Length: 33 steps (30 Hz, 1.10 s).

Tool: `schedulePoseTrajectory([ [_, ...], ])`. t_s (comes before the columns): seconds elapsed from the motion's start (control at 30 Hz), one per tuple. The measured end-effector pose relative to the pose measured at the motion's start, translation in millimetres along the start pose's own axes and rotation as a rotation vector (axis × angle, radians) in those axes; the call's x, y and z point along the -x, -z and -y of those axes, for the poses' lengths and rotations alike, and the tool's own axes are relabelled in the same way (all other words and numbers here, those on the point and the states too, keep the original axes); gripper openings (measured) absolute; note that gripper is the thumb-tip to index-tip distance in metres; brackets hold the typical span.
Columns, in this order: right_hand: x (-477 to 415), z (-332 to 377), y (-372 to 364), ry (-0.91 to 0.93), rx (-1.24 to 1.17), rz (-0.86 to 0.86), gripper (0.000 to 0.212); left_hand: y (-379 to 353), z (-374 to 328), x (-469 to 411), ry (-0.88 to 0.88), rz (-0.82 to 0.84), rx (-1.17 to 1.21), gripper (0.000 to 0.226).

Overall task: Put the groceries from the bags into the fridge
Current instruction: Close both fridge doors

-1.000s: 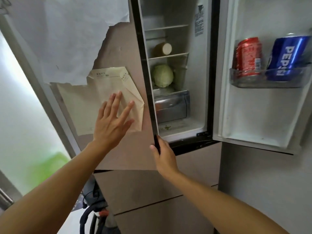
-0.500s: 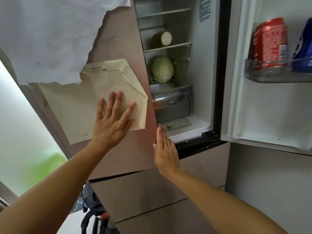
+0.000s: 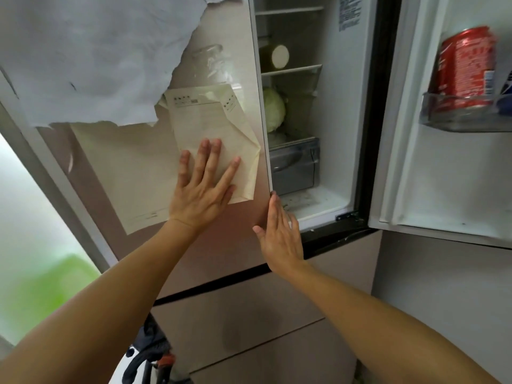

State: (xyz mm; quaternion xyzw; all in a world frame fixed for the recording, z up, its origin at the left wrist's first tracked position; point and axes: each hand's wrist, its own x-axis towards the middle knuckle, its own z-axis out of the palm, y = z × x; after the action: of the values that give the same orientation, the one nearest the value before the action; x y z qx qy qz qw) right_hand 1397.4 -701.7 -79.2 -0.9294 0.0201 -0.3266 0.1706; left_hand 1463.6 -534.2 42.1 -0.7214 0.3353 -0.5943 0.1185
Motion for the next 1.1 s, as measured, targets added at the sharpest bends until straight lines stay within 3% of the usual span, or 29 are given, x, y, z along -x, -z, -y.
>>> schedulePoseTrajectory([
  [0.27, 3, 10, 22, -0.084, 0.014, 0.113, 0.08, 2, -2, -1, -0.009, 0.015, -0.026, 0.056],
  [0.4, 16, -8, 56, -0.051, 0.073, 0.171, 0.069, 12, -11, -6, 0.056, 0.026, 0.09, 0.051],
  [0.53, 44, -60, 107, -0.131, 0.045, 0.02, 0.052, 35, -58, -19, 0.069, 0.087, 0.28, 0.029],
  [0.63, 68, -111, 152, -0.21, 0.138, -0.076, 0.039, 56, -113, -34, 0.029, 0.198, 0.487, 0.027],
  [0.83, 98, -206, 245, -0.555, 0.092, -0.282, 0.03, 87, -227, -83, -0.017, 0.354, 0.808, 0.024],
  [0.97, 95, -276, 292, -0.662, 0.024, -0.424, 0.029, 95, -291, -135, 0.132, 0.375, 0.999, 0.03],
  [1.1, 81, -334, 313, -0.706, -0.014, -0.372, 0.035, 94, -354, -204, 0.317, 0.434, 1.218, 0.04],
])
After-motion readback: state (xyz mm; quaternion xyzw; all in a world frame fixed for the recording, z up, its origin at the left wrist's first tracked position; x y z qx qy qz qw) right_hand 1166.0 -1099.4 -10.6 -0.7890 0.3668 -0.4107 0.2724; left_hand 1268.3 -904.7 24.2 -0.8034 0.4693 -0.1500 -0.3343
